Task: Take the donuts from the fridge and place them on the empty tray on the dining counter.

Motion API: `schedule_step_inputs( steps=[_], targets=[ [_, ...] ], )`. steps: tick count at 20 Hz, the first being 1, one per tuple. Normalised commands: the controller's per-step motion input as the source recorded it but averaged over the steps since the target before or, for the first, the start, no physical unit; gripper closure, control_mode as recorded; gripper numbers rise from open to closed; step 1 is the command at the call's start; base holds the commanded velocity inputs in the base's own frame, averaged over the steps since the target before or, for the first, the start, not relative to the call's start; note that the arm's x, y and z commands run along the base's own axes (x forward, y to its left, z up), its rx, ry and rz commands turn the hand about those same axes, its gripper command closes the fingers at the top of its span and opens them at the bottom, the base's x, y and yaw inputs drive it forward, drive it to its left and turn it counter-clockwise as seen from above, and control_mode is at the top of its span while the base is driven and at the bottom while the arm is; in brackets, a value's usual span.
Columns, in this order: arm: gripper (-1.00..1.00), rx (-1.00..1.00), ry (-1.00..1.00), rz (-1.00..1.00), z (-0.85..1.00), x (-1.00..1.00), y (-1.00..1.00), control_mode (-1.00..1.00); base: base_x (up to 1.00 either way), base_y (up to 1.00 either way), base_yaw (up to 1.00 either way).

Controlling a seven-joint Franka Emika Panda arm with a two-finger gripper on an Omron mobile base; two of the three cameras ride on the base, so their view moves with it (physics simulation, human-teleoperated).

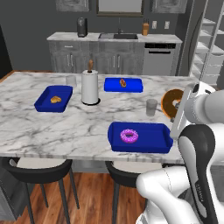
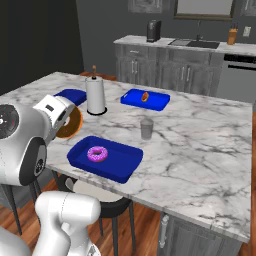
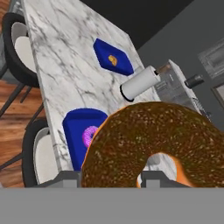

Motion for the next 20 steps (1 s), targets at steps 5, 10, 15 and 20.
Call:
schedule_step_inputs(
  steps=[5, 10, 15, 20],
  targets=[
    [1.0, 0.0, 0.0, 0.0, 0.0, 0.0, 0.0, 1.0, 0.76, 0.0, -0.17],
    [1.0, 0.0, 0.0, 0.0, 0.0, 0.0, 0.0, 1.0, 0.62, 0.0, -0.16],
    [1.0, 0.0, -0.01, 0.0, 0.0, 0.06, 0.0, -1.0, 0.2, 0.01, -0.03],
    [1.0, 0.0, 0.03, 0.0, -0.3, 0.38, -0.11, -1.0, 0.0, 0.0, 0.0]
  ],
)
